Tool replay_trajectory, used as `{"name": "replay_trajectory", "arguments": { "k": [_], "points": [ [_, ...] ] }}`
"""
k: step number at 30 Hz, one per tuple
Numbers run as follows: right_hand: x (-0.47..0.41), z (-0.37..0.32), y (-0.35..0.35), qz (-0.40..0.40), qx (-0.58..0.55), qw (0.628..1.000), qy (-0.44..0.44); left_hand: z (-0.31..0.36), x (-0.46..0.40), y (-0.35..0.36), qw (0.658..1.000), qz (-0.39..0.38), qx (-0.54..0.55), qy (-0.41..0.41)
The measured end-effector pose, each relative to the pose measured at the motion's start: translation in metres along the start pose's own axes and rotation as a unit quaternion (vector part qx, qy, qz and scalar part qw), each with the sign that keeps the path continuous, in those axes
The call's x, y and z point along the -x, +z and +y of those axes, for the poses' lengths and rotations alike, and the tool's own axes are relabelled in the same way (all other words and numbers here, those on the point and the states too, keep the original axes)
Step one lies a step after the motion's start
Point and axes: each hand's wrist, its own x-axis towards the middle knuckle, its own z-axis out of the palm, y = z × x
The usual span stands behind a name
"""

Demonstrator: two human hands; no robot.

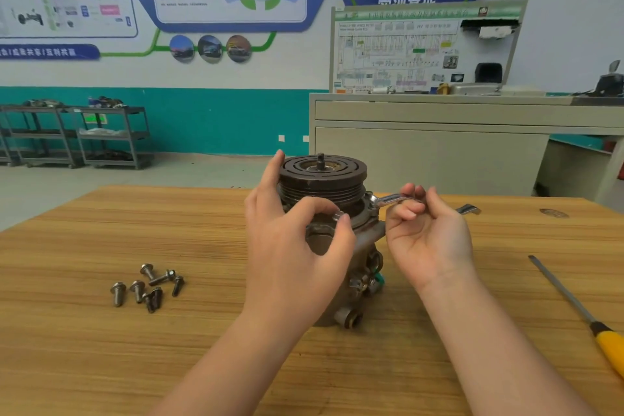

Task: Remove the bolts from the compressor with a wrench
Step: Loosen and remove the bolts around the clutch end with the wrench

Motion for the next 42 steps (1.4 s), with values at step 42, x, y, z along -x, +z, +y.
{"name": "replay_trajectory", "arguments": {
  "k": [42],
  "points": [
    [-0.008,-0.011,-0.008,0.036,-0.01,0.999,-0.034,0.003,0.001,0.003,0.998,0.037,-0.046,-0.017]
  ]
}}
